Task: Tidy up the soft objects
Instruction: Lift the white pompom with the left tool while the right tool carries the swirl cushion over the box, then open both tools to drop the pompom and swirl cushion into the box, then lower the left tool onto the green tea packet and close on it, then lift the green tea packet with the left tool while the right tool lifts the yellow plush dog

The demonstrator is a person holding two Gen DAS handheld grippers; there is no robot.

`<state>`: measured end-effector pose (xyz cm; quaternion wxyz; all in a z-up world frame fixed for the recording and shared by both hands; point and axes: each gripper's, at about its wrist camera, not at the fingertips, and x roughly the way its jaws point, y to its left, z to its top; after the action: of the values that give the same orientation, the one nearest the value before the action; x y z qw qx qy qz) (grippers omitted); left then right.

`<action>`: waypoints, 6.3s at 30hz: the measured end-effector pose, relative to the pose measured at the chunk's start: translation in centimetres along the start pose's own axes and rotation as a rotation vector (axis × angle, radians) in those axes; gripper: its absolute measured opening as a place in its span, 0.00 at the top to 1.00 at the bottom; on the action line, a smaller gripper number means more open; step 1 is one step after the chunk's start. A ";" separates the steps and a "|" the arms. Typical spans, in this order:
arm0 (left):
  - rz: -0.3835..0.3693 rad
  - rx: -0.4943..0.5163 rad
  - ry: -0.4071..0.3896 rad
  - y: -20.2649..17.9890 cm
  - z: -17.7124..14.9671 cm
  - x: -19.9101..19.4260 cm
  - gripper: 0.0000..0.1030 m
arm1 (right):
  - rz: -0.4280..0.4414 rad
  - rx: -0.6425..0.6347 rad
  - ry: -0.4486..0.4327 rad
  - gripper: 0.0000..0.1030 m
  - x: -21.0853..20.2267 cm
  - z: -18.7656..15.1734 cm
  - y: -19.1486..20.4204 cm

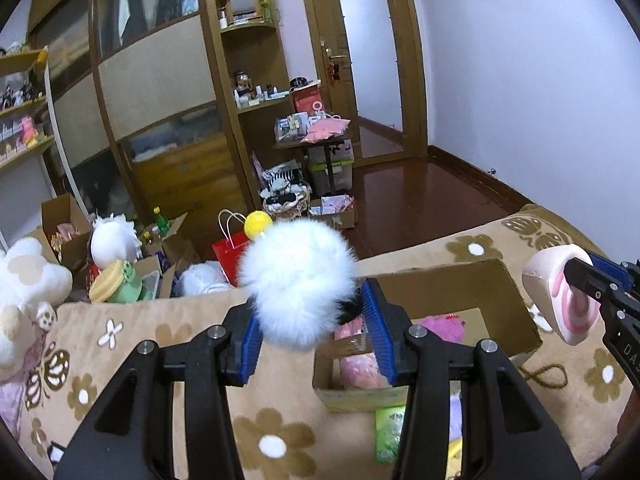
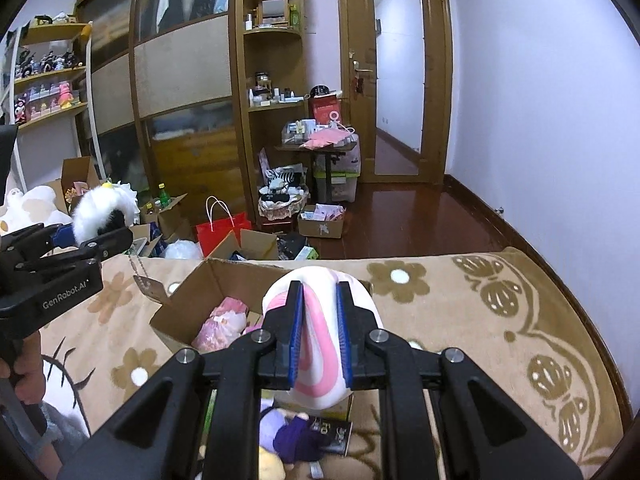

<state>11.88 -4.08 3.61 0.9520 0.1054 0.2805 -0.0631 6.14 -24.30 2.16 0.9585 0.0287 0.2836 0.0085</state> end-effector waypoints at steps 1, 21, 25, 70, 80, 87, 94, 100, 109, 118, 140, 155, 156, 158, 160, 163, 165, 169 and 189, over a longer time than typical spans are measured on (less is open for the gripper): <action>0.004 0.008 -0.006 -0.2 0.1 0.2 0.56 | 0.004 -0.002 0.000 0.84 0.2 0.1 0.1; -0.021 0.015 0.083 -1.0 -1.3 5.7 0.56 | -0.006 -0.081 0.057 0.82 5.3 -0.4 1.4; -0.028 0.028 0.100 -1.5 -1.9 6.7 0.56 | 0.005 -0.062 0.076 0.81 6.2 -0.6 1.1; -0.058 0.064 0.231 -1.5 -4.5 6.2 0.17 | 0.051 0.004 0.137 0.15 2.9 -2.3 0.5; -0.084 0.072 0.283 -1.2 -6.0 3.4 0.06 | 0.029 0.038 0.174 0.08 0.4 -3.9 0.4; -0.111 0.089 0.352 -1.8 -7.1 2.9 0.06 | 0.021 0.063 0.234 0.08 -0.6 -6.4 0.4; -0.171 0.029 0.454 -1.5 -8.5 4.1 0.06 | 0.032 0.093 0.280 0.08 -0.6 -8.2 0.5; -0.210 -0.021 0.526 -1.3 -9.3 5.6 0.06 | 0.053 0.080 0.331 0.08 0.4 -9.4 1.6; -0.249 -0.026 0.618 -2.4 -10.7 8.2 0.06 | 0.083 0.073 0.427 0.08 3.1 -11.4 2.8; -0.281 -0.032 0.699 -3.1 -11.5 11.1 0.06 | 0.104 0.085 0.520 0.08 5.8 -13.0 3.4; -0.324 -0.032 0.889 -4.7 -14.3 16.3 0.44 | 0.171 0.166 0.646 0.44 7.6 -14.7 3.4; -0.250 0.019 0.794 -4.1 -13.9 13.6 0.50 | 0.086 0.169 0.578 0.44 4.7 -13.4 0.4; -0.243 0.020 0.779 -3.9 -13.7 13.2 0.50 | 0.078 0.163 0.559 0.44 4.3 -13.1 0.2; -0.234 0.026 0.757 -3.7 -13.5 12.5 0.50 | 0.062 0.152 0.522 0.44 3.5 -12.3 0.0; -0.234 0.021 0.722 -3.6 -13.1 11.2 0.51 | 0.050 0.143 0.480 0.45 2.8 -11.5 -0.2; -0.236 0.014 0.679 -3.1 -12.6 9.2 0.51 | 0.031 0.131 0.420 0.45 1.7 -10.4 -0.5; -0.230 0.006 0.654 -2.5 -12.2 8.3 0.51 | 0.018 0.123 0.388 0.45 1.6 -9.6 -0.3; -0.222 -0.022 0.591 -1.6 -11.9 4.9 0.51 | 0.005 0.117 0.327 0.45 0.1 -8.6 0.0; -0.058 -0.100 0.100 2.6 -4.1 -3.7 0.51 | -0.064 0.071 0.026 0.45 -5.8 -3.0 0.7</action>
<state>7.16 -0.37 2.67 0.9386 0.0528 0.3334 -0.0713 -0.33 -23.69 2.83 0.9529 0.0533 0.2968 -0.0320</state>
